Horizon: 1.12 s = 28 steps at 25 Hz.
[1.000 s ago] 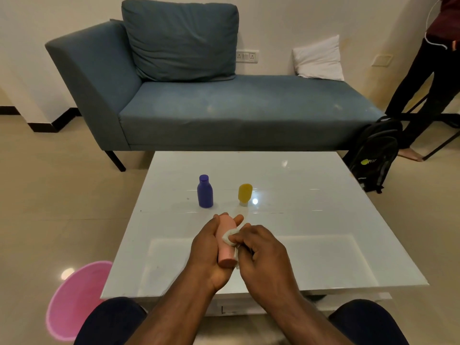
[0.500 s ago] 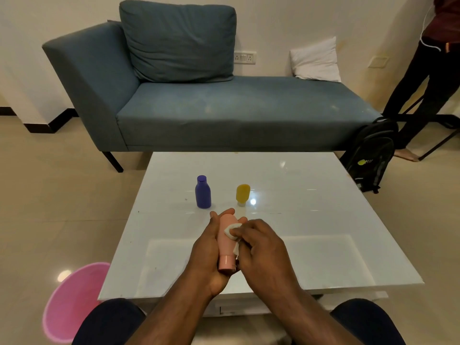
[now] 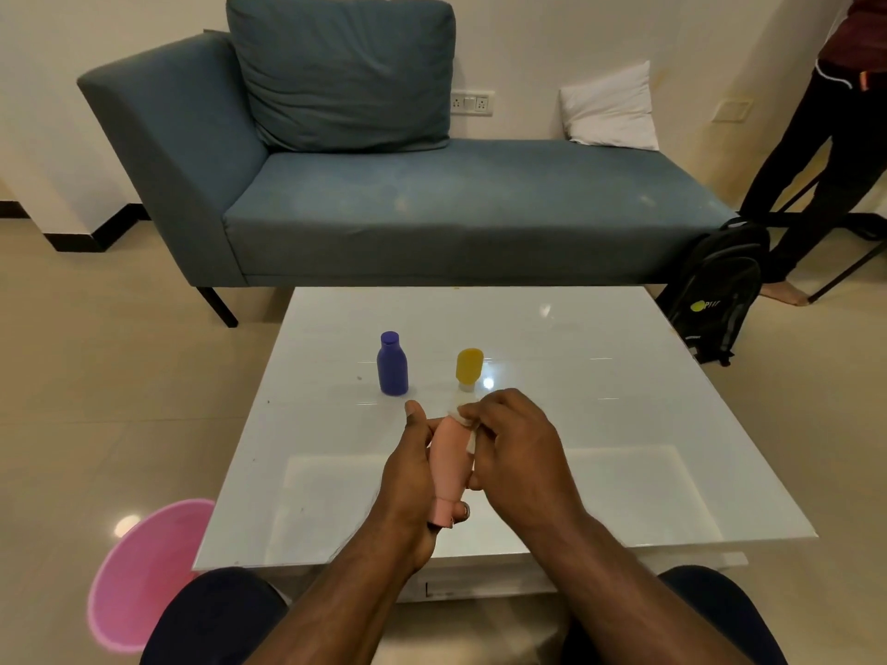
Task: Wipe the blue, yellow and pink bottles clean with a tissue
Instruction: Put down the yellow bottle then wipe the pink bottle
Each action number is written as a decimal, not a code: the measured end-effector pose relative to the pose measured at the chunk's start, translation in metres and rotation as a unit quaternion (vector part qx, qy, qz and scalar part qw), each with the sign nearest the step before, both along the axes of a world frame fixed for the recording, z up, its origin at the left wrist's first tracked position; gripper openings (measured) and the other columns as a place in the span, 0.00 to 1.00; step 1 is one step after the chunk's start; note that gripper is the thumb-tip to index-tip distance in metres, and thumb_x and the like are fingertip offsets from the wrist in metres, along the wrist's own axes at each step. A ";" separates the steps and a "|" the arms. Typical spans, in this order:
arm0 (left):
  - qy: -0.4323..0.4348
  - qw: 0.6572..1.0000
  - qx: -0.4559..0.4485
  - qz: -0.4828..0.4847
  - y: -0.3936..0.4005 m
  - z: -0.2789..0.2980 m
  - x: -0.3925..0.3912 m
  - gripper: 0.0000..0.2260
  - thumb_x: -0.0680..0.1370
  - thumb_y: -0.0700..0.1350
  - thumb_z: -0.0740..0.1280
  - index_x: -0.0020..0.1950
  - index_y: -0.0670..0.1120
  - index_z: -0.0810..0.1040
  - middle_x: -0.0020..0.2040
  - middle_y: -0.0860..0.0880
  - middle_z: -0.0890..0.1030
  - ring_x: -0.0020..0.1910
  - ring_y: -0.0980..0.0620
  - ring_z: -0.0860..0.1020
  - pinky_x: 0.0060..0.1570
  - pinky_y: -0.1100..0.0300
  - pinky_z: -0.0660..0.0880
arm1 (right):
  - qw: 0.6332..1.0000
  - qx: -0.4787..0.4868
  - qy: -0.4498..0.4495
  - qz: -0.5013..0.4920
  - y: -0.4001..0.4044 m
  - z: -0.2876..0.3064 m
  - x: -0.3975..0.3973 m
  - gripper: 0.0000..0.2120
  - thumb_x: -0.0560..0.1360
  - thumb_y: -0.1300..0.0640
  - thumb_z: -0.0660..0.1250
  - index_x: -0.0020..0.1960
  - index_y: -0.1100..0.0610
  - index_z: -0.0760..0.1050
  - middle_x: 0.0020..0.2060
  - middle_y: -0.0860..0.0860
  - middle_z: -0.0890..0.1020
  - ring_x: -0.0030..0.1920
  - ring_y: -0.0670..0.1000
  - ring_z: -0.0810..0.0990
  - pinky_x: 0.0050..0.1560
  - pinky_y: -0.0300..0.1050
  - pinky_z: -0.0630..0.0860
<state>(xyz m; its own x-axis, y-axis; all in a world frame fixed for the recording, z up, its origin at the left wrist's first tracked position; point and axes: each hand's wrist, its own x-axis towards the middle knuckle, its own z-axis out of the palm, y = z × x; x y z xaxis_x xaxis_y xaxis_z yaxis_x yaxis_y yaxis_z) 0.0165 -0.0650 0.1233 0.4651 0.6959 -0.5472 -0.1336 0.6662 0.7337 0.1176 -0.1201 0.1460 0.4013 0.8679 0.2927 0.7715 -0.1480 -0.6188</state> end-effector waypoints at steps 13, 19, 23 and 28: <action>-0.010 0.999 -0.035 0.025 -0.001 0.005 -0.003 0.24 0.80 0.64 0.58 0.59 0.46 0.79 0.50 0.39 0.85 0.47 0.41 0.83 0.47 0.48 0.80 | 0.999 -0.002 0.030 0.010 -0.009 -0.005 -0.014 0.10 0.76 0.57 0.65 0.57 0.54 0.79 0.53 0.50 0.79 0.52 0.49 0.76 0.58 0.45 0.75; -0.011 0.999 -0.036 0.028 -0.002 0.005 -0.003 0.24 0.78 0.65 0.60 0.57 0.46 0.79 0.48 0.40 0.84 0.42 0.43 0.82 0.37 0.53 0.79 | 0.999 0.011 0.051 -0.007 -0.006 -0.007 -0.008 0.07 0.76 0.56 0.66 0.53 0.51 0.79 0.50 0.46 0.79 0.49 0.45 0.76 0.53 0.35 0.72; -0.002 0.998 -0.053 0.014 -0.001 0.007 -0.004 0.28 0.76 0.66 0.62 0.61 0.43 0.78 0.50 0.38 0.85 0.48 0.40 0.83 0.48 0.48 0.79 | 0.999 -0.009 0.049 0.007 -0.011 -0.009 -0.018 0.10 0.76 0.54 0.65 0.56 0.52 0.79 0.51 0.47 0.79 0.49 0.45 0.75 0.54 0.35 0.71; 0.006 0.999 -0.042 0.025 -0.002 0.003 -0.003 0.26 0.77 0.65 0.63 0.61 0.45 0.79 0.48 0.41 0.85 0.44 0.44 0.83 0.41 0.51 0.80 | 0.996 0.016 0.085 -0.014 -0.008 -0.005 -0.010 0.08 0.76 0.59 0.67 0.52 0.50 0.80 0.47 0.42 0.78 0.47 0.41 0.76 0.52 0.34 0.73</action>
